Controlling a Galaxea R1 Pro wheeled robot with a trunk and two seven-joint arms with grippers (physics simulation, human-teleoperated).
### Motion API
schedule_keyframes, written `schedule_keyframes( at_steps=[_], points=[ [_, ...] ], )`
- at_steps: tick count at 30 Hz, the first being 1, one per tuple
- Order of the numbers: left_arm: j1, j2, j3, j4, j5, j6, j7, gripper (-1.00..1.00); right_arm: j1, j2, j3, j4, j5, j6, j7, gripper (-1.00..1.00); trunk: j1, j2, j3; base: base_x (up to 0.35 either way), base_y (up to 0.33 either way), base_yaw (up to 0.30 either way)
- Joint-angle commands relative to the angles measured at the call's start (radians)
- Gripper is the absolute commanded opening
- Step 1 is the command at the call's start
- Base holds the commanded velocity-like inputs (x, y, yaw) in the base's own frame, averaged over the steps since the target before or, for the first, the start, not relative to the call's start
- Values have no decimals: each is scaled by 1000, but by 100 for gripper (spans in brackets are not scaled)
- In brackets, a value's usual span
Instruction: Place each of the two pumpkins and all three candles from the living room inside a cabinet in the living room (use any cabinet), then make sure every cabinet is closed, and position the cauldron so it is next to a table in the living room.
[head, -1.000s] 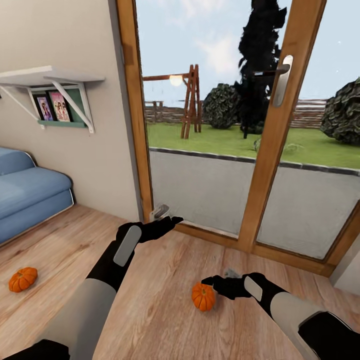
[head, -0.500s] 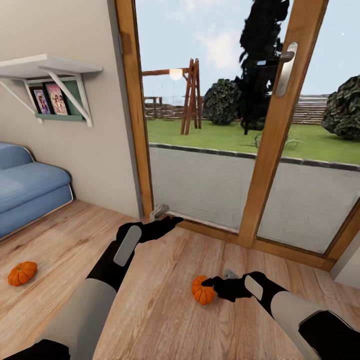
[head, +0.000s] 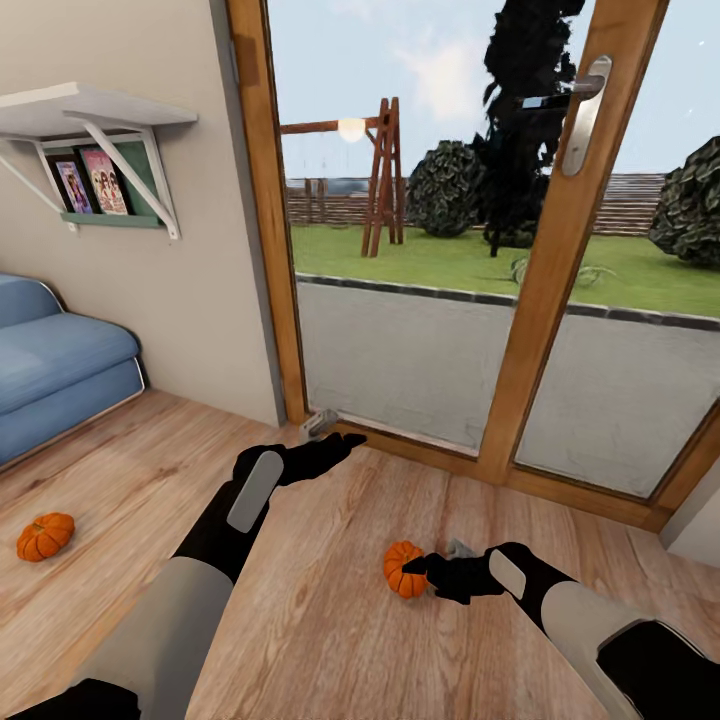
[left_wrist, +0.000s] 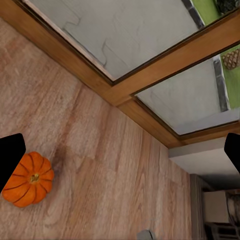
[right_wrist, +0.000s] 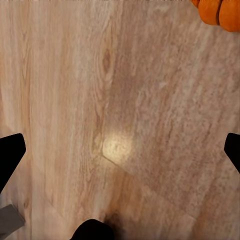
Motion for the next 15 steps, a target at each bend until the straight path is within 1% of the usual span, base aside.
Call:
schedule_keyframes(
  at_steps=[1,6,9,15],
  points=[
    [0,0,-1,-1,10,3,10,100,0,-1,5,-1,-2,3,3,100,0,0,-1,0,0,0],
    [0,0,-1,-1,9,2,12,100,0,-1,6,1,-2,1,3,100,0,0,-1,0,0,0],
    [1,0,-1,-1,9,2,13,100,0,-2,6,2,-1,0,3,100,0,0,-1,238,0,0],
    [1,0,-1,-1,9,2,14,100,0,-2,6,2,-2,-2,3,100,0,0,-1,298,0,0]
  ],
)
